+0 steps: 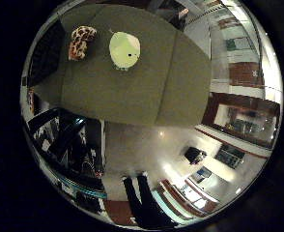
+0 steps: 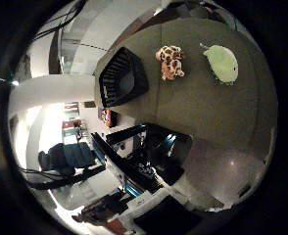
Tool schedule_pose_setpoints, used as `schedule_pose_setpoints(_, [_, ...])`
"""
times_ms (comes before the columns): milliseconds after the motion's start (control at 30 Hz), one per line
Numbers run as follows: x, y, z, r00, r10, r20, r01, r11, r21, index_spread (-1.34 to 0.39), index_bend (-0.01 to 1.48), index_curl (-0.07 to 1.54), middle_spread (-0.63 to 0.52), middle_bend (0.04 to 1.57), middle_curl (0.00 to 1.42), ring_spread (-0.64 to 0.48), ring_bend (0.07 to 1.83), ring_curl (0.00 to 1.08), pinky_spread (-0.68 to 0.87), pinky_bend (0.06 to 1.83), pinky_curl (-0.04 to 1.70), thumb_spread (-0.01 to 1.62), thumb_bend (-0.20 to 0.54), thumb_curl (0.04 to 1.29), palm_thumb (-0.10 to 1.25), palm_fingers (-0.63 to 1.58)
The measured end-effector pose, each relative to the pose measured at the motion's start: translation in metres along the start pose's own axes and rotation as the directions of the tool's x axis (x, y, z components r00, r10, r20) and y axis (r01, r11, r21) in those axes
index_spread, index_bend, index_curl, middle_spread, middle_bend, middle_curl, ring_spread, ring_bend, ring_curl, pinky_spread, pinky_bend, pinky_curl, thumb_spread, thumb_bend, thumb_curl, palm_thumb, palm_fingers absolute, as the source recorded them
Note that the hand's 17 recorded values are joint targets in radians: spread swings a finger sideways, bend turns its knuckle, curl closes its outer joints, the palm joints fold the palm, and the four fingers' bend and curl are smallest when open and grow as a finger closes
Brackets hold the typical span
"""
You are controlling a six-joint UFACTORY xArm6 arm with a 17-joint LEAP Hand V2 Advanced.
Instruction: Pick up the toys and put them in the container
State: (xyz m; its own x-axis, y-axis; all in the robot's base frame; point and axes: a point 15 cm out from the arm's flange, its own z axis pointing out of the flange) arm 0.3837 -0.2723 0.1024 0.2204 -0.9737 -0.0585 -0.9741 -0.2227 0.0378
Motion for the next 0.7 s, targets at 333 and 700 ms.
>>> schedule_pose_setpoints(333, [0.022, -0.035, -0.024, 0.996, -0.013, -0.083, 0.02, 0.997, 0.081, -0.4, 0.18, 0.31, 0.07, 0.19, 0.28, 0.2, 0.22, 0.26, 0.35, 0.45, 0.18, 1.08, -0.022, 0.3, 0.57, 0.02])
schedule_pose_setpoints(700, [0.057, -0.093, -0.019, 0.994, 0.02, -0.106, -0.008, 0.994, 0.108, -0.4, 0.18, 0.31, 0.06, 0.19, 0.29, 0.19, 0.2, 0.26, 0.35, 0.45, 0.17, 1.09, -0.023, 0.3, 0.57, 0.05])
